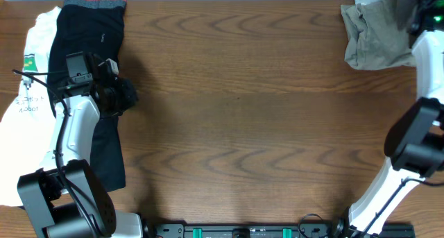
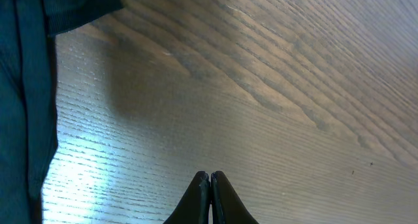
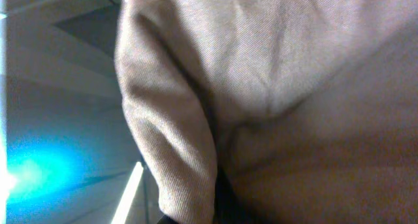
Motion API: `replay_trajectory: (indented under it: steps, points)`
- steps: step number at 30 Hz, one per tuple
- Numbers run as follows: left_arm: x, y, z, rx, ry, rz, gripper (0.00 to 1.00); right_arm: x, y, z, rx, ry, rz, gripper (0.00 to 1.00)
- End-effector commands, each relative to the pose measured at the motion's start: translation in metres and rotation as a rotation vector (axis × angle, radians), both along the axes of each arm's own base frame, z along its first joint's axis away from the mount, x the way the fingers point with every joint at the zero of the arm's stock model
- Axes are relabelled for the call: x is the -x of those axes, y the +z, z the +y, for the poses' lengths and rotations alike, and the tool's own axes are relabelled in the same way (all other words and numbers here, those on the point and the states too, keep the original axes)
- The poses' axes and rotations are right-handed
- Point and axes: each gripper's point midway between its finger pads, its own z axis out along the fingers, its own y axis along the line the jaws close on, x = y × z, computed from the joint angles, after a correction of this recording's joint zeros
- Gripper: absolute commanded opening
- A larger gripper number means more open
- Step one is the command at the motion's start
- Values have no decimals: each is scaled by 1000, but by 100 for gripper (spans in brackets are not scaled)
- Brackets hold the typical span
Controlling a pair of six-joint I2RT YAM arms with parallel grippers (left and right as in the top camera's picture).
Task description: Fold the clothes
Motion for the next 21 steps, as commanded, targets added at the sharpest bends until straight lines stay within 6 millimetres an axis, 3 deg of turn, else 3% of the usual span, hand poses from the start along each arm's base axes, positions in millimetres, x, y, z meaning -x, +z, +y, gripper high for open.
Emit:
replay_trajectory:
  steps: [1,8,14,17,21]
  points:
    - [2,-6,-1,-1,-2,15,6,-14,-10,14,39,-2,7,1]
    - [2,-6,-1,-2,-1,12,6,-27,-30,36,85,-29,42,1]
    - [-1,-5,0,-5,-2,1,6,-27,-16,40,103,-33,-63,1]
    - [-3,-4,0,-7,-2,-7,6,-26,-18,36,131,-45,-34,1]
    - [-2,-4,1,-7,-2,-7,6,-33,-42,33,191,-52,85,1]
